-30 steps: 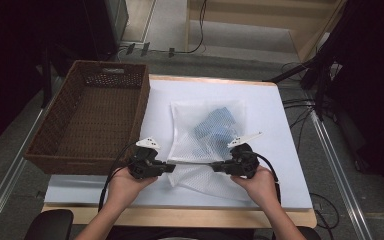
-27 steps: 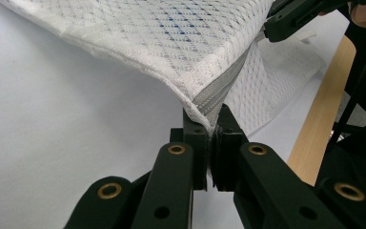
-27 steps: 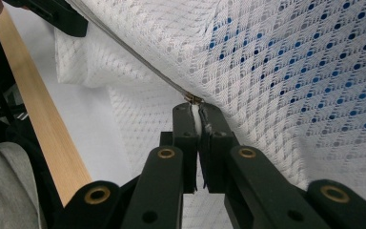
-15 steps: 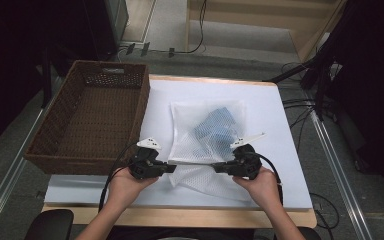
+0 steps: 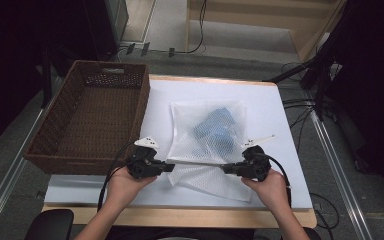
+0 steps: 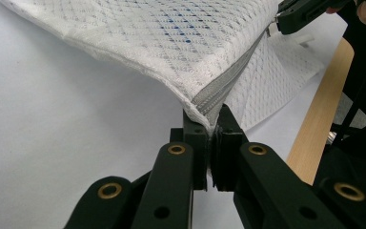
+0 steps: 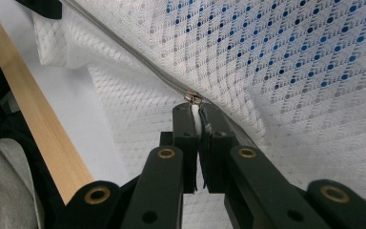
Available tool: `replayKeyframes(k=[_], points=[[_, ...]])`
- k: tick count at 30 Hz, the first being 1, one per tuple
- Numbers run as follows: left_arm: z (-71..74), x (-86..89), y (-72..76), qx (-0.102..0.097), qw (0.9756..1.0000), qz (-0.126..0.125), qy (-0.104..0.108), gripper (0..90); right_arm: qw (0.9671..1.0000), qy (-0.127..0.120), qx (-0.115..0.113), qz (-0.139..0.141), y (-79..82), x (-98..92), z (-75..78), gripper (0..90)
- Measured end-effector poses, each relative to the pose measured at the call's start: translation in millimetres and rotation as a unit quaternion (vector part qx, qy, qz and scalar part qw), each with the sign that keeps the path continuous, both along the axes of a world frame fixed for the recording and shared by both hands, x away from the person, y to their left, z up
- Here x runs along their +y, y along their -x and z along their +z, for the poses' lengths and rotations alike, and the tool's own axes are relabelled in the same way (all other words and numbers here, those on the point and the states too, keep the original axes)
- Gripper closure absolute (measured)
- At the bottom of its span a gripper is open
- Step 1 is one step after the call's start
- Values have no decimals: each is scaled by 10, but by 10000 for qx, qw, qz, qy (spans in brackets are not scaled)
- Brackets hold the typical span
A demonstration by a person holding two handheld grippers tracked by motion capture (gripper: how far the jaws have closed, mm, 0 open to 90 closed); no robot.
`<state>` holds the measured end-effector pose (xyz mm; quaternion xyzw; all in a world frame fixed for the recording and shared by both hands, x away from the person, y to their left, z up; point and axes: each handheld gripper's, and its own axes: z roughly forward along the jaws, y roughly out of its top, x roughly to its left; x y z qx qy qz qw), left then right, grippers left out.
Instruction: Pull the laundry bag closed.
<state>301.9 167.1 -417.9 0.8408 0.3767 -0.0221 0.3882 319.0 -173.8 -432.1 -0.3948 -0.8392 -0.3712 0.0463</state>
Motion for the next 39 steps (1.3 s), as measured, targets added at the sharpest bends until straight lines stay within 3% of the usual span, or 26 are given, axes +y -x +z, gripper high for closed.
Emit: replayKeyframes(k=[16,27,39], points=[[-11,-21,12,27,10000,-36,5,877,10000,-4,-4,-49,-6,-51,16,885],[-20,-25,15,62,10000,-42,9,877,9996,57,19,-267,0,-247,-6,886],[-24,-29,19,69,10000,-58,9,877,9996,19,54,-292,-6,-269,1,886]])
